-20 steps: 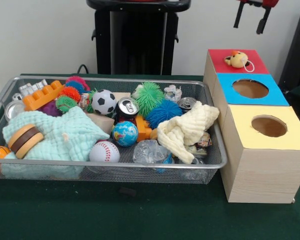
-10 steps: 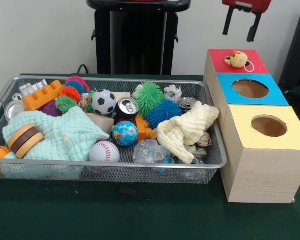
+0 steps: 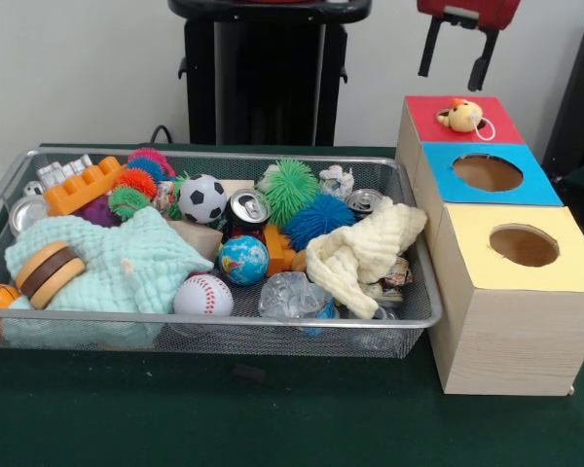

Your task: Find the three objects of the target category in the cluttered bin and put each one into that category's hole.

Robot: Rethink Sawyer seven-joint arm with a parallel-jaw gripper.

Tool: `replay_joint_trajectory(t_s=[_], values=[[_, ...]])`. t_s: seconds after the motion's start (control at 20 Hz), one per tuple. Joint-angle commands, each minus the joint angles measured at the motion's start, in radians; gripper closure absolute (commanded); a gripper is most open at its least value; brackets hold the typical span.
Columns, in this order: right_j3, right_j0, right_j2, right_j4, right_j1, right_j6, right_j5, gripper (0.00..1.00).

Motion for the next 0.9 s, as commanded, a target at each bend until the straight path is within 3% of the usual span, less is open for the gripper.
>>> replay_joint_trajectory(t_s=[0.05, 0.45, 0.9], values=[[-0.035, -0.05, 0.072, -0.05, 0.008, 0.1, 0.079, 0.0], [-0.098, -0.248, 0.147, -0.109, 0.056, -0.061, 0.042, 0.0], [-0.153, -0.382, 0.213, -0.209, 0.077, -0.077, 0.038, 0.0]])
